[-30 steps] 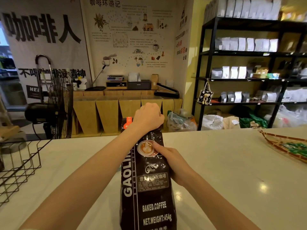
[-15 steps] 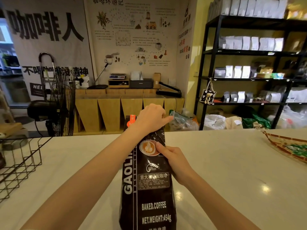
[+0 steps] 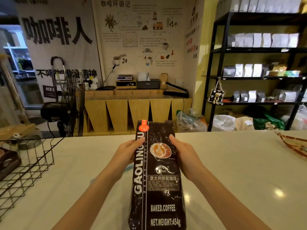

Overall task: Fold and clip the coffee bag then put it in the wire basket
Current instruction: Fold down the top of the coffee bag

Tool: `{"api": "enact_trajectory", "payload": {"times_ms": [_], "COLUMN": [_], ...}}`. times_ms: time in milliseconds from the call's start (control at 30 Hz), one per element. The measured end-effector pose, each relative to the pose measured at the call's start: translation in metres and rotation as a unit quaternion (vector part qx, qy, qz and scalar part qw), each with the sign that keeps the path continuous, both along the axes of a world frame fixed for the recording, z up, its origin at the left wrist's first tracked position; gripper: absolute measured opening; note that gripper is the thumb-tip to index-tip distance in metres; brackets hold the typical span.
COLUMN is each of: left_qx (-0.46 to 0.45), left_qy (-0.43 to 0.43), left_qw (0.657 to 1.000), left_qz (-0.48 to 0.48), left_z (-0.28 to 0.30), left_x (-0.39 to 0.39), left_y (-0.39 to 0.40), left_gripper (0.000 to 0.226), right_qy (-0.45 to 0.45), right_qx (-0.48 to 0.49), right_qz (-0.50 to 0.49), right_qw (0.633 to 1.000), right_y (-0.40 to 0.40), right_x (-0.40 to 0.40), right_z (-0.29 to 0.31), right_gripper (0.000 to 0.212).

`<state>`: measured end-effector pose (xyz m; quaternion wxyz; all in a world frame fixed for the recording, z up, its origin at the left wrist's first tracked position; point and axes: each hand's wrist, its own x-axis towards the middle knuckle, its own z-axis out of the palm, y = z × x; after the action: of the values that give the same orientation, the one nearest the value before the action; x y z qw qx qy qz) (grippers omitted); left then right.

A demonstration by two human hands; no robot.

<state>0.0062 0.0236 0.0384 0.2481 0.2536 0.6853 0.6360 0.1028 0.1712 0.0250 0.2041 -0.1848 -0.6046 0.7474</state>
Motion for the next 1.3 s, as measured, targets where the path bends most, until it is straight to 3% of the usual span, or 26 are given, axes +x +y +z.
{"api": "enact_trajectory", "payload": {"times_ms": [67, 267, 500, 600, 667, 733, 900, 1133, 1300], "left_qx": [0.064, 0.133, 0.117, 0.11, 0.135, 0.153, 0.124, 0.032, 0.002], "left_qy": [-0.082, -0.099, -0.048, 0.038, 0.061, 0.069, 0.062, 0.11, 0.129], "left_qw": [0.995, 0.984, 0.989, 0.991, 0.987, 0.985, 0.99, 0.992, 0.987], "left_qz": [0.006, 0.066, 0.075, 0.073, 0.055, 0.036, 0.033, -0.057, -0.091], "left_z": [-0.002, -0.003, 0.001, 0.001, 0.002, 0.004, 0.005, 0.016, 0.022], "left_x": [0.004, 0.007, 0.009, 0.006, 0.005, 0.006, 0.007, 0.001, -0.002], "left_y": [0.004, 0.01, 0.013, 0.012, 0.01, 0.008, 0.005, -0.007, -0.013], "left_gripper": [0.035, 0.018, 0.025, 0.046, 0.053, 0.043, 0.034, 0.047, 0.052], "right_qy": [0.008, 0.021, -0.01, 0.013, 0.061, 0.107, 0.118, 0.061, 0.038], "right_qx": [0.014, 0.042, 0.035, 0.094, 0.127, 0.148, 0.187, 0.243, 0.283], "right_qz": [0.0, -0.027, -0.042, -0.023, -0.016, -0.003, 0.025, 0.088, 0.09], "right_qw": [1.0, 0.999, 0.998, 0.995, 0.99, 0.983, 0.975, 0.964, 0.954], "right_y": [-0.003, 0.0, 0.0, 0.001, 0.002, 0.003, 0.004, 0.017, 0.019], "right_x": [-0.002, -0.009, -0.012, -0.007, -0.005, -0.004, -0.003, 0.006, 0.005], "right_z": [0.005, 0.012, 0.011, 0.014, 0.014, 0.015, 0.019, 0.03, 0.036], "right_gripper": [0.035, 0.023, 0.021, 0.02, 0.041, 0.065, 0.028, 0.045, 0.029]}}
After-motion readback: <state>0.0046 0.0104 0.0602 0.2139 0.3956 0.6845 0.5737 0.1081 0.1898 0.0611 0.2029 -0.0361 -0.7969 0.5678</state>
